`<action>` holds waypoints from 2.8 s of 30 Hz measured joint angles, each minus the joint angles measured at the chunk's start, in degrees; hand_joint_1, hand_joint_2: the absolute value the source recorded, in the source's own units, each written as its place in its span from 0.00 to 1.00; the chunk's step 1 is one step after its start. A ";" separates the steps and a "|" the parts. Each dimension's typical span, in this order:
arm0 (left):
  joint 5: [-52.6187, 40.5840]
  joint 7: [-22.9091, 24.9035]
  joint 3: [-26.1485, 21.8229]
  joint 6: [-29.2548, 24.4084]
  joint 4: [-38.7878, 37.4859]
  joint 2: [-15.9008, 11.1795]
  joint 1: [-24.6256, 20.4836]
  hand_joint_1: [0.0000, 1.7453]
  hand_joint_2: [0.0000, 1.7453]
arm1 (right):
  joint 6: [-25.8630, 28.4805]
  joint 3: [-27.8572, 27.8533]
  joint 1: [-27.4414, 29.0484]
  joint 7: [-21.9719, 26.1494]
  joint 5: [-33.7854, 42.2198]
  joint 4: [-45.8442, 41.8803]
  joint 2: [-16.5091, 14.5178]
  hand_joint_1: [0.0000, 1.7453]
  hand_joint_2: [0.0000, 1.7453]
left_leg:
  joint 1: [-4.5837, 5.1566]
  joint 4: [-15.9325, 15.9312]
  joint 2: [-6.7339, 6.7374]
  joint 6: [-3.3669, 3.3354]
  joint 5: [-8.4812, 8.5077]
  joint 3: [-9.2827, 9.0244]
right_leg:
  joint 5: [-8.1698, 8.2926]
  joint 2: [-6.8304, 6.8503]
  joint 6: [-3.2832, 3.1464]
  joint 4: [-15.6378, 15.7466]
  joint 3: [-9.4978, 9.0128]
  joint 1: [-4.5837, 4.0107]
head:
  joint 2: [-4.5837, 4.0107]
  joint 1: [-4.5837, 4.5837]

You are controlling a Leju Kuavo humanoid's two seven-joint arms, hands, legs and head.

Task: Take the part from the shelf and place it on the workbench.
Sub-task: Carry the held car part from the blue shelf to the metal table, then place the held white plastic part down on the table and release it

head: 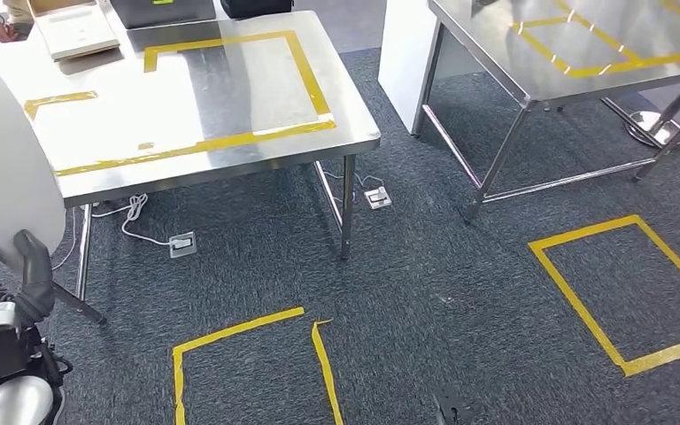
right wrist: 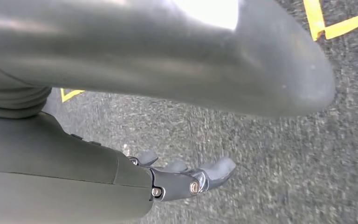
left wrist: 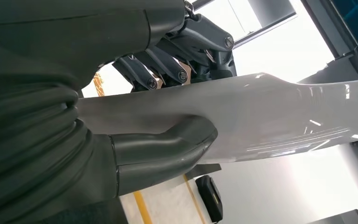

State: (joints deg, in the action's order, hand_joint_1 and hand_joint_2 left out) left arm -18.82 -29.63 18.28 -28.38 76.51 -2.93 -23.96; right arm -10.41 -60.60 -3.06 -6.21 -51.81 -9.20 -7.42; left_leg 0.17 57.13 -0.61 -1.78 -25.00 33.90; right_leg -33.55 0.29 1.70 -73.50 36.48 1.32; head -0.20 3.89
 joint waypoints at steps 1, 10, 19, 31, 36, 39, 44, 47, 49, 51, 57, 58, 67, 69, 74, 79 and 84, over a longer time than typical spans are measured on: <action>-0.31 0.13 0.04 -0.01 -0.09 0.13 0.04 1.00 1.00 | 0.01 -0.04 0.08 -0.02 0.08 0.00 0.01 0.00 0.00 | 0.00 -0.03 -0.18 -0.01 -0.65 -0.80 | -2.06 -0.05 0.11 -1.27 2.03 -0.05 | 0.00 0.07; -3.06 1.06 0.96 -0.52 -0.68 1.36 -0.56 1.00 1.00 | -0.03 -0.42 0.53 -0.26 0.20 0.00 -0.01 0.00 0.00 | 0.28 1.00 -1.06 2.05 -6.63 -7.47 | 10.39 -0.25 -1.73 14.89 1.64 -0.61 | 0.01 -0.12; -4.20 1.03 1.99 -0.58 -1.69 1.52 -1.56 1.00 1.00 | 0.04 -0.47 0.44 -0.28 0.03 0.00 -0.05 0.00 0.00 | -0.54 14.32 0.21 3.72 -11.86 5.83 | 4.93 -0.53 -2.86 15.20 -5.87 -0.11 | 0.00 -0.65; -4.90 -0.12 4.27 -1.00 -5.54 1.84 -5.22 1.00 1.00 | 0.32 -0.45 -0.12 -0.23 -0.40 -0.02 -0.25 0.00 0.00 | -0.24 1.79 0.43 -0.10 -0.97 0.61 | -2.48 -0.42 0.12 -0.04 -0.23 -0.24 | 0.00 -0.67; -4.91 -0.13 4.93 -1.00 -6.83 1.91 -5.36 1.00 1.00 | 0.31 -0.48 0.24 -0.23 -0.33 -0.02 -0.25 0.00 0.00 | 0.20 1.77 0.02 0.00 -5.11 -4.46 | 2.27 -0.46 -1.32 7.56 3.53 -1.16 | 0.00 -0.59; -4.76 -0.10 5.87 -0.93 -8.02 2.18 -5.70 1.00 1.00 | 0.33 -0.49 0.45 -0.25 -0.22 -0.02 -0.23 0.00 0.00 | 0.44 1.90 -0.49 0.69 -7.31 -6.37 | 9.40 -1.02 -2.66 13.48 3.04 -2.03 | 0.00 -0.87; -4.65 0.05 6.38 -0.99 -8.78 2.34 -7.12 1.00 1.00 | 0.46 -0.54 0.05 -0.26 -0.12 -0.04 -0.50 0.00 0.00 | 0.47 8.78 -0.28 2.13 -8.05 -4.76 | 8.85 -1.04 -3.84 14.95 -1.21 -1.29 | 0.01 -0.92; -4.64 0.09 6.67 -1.00 -9.39 2.33 -7.22 1.00 1.00 | 0.49 -0.57 -0.16 -0.26 -0.10 -0.04 -0.51 0.00 0.00 | -0.20 16.64 -0.11 3.08 -12.60 1.97 | 7.12 -1.09 -3.72 15.11 -3.14 -0.80 | 0.00 -1.00; -4.63 0.15 6.71 -1.00 -9.81 2.32 -7.20 1.00 1.00 | 0.48 -0.64 -0.03 -0.25 -0.10 -0.03 -0.57 0.00 0.00 | -0.72 15.28 0.03 3.75 -12.62 3.86 | 5.78 -1.19 -3.20 15.10 -4.73 -0.34 | 0.00 -1.02; -4.62 0.26 6.73 -1.03 -10.24 2.30 -7.23 1.00 1.00 | 0.44 -0.76 0.11 -0.19 -0.11 -0.03 -0.66 0.00 0.00 | -1.29 8.70 0.38 4.38 -6.49 3.46 | 4.37 -1.27 -2.47 15.02 -6.32 0.15 | 0.01 -1.10; -4.99 1.91 7.03 -1.50 -11.31 2.45 -7.42 1.00 1.00 | 0.36 -0.99 -0.12 -0.03 -0.12 -0.04 -0.67 0.00 0.00 | -1.34 2.86 0.60 2.28 0.04 2.41 | 1.85 -1.21 -0.07 14.95 -7.75 0.41 | 0.01 -1.24; -5.05 2.01 7.04 -1.52 -11.35 2.47 -7.49 1.00 1.00 | 0.35 -1.00 -0.14 -0.03 -0.12 -0.04 -0.69 0.00 0.00 | -1.38 2.78 0.54 1.85 -0.18 2.19 | 1.28 -1.02 0.15 13.75 -7.20 0.45 | 0.00 -1.18; -7.01 5.47 7.11 -2.48 -15.08 2.55 -9.27 1.00 1.00 | 0.34 -1.07 0.01 0.05 -0.14 -0.04 -0.74 0.00 0.00 | -0.46 2.67 0.12 0.95 -3.64 -1.66 | 7.67 -0.59 -1.67 9.46 1.93 -0.98 | 0.00 -0.80; -8.70 8.10 6.78 -3.72 -20.77 2.34 -12.23 1.00 1.00 | 0.32 -1.11 -0.12 0.09 -0.29 -0.04 -0.75 0.00 0.00 | -0.25 2.69 -0.07 1.31 -4.14 -1.90 | 9.09 -0.53 -2.00 13.72 0.37 -1.31 | 0.00 -0.83; -15.17 20.22 5.61 -4.21 -41.56 -1.41 -20.67 1.00 1.00 | -0.10 -1.15 -0.08 0.14 -1.40 -0.04 -0.90 0.00 0.00 | -0.13 1.69 0.45 1.61 -4.12 -2.58 | 8.83 -1.22 -1.77 14.38 -0.03 -1.28 | 0.00 -0.80; -23.15 29.87 6.02 -1.93 -53.79 -6.62 -23.98 1.00 1.00 | -0.94 -1.15 0.28 0.36 -1.89 -0.04 -0.79 0.00 0.00 | -0.12 0.88 0.76 2.17 -4.04 -3.28 | 8.57 -1.50 -2.34 14.38 -0.06 -1.28 | 0.00 -0.81; -25.55 33.76 6.76 -0.22 -58.81 -8.97 -24.42 1.00 1.00 | -1.58 -1.15 0.23 1.09 -2.17 -0.04 -0.43 0.00 0.00 | -0.14 0.63 0.61 2.53 -3.94 -3.34 | 8.46 -1.33 -2.53 14.35 -0.07 -1.34 | 0.00 -0.79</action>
State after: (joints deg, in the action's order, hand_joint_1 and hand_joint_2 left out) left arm -44.38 4.14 25.04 -28.59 17.70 -11.90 -48.38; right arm -11.99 -61.75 -2.84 -5.12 -53.99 -9.25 -7.85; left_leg 0.03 57.76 0.00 0.75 -28.95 30.56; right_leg -25.09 -1.04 -0.83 -59.14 36.40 -0.02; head -0.20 3.10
